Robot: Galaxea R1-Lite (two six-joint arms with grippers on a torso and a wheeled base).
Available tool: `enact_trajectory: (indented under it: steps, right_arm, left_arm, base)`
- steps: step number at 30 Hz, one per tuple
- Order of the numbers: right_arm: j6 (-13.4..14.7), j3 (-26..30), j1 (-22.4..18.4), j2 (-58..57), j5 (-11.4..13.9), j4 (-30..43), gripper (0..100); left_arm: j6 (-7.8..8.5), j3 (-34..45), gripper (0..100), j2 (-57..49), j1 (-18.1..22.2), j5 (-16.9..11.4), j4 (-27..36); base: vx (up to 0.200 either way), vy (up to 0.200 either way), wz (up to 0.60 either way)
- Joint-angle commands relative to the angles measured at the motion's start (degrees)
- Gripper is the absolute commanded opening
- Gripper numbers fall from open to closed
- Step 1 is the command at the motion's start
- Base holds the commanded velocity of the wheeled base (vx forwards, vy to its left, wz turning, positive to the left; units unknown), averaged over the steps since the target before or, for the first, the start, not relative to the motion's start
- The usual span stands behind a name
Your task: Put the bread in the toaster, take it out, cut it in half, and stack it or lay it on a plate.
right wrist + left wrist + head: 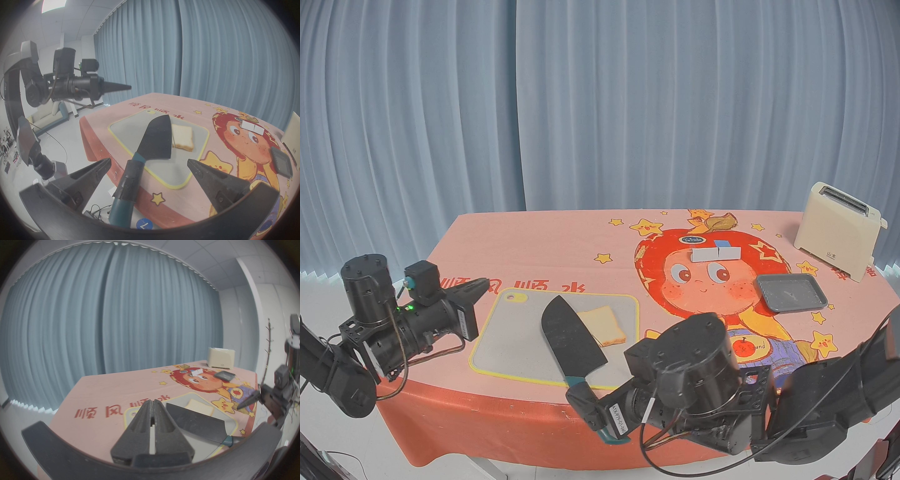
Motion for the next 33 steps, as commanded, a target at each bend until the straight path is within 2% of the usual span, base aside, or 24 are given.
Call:
enact_trajectory:
  steps: [1, 8, 19, 20, 33]
  right_arm:
    - [-0.36, -2.53, 0.91, 3.43, -0.03, 1.95, 100]
    - [-1.50, -5.52, 1.00, 5.62, -0.03, 6.26, 100]
    - [-1.50, -5.69, 1.44, 6.06, -1.26, 6.52, 100]
    - [-1.50, -5.69, 1.44, 6.06, -1.26, 6.52, 0]
    - [-1.32, -4.90, 1.79, 6.59, -1.53, 6.61, 0]
  left_arm:
    - [-1.85, 1.84, 0, -4.63, 3.61, 0.08, 0.09]
    - [-1.41, 3.07, 0, -2.61, 5.36, -0.10, -0.17]
    - [-1.41, 2.98, 0, -1.99, 5.28, -0.36, -0.17]
    - [-1.41, 2.98, 0, -1.99, 5.28, -0.36, -0.17]
    - [-1.41, 2.98, 0, -1.99, 5.36, -0.27, -0.17]
  base:
    - [0.000, 0.000, 0.00]
    - [0.000, 0.000, 0.00]
    - [0.000, 0.000, 0.00]
    - [0.000, 0.000, 0.00]
    - [0.000, 0.000, 0.00]
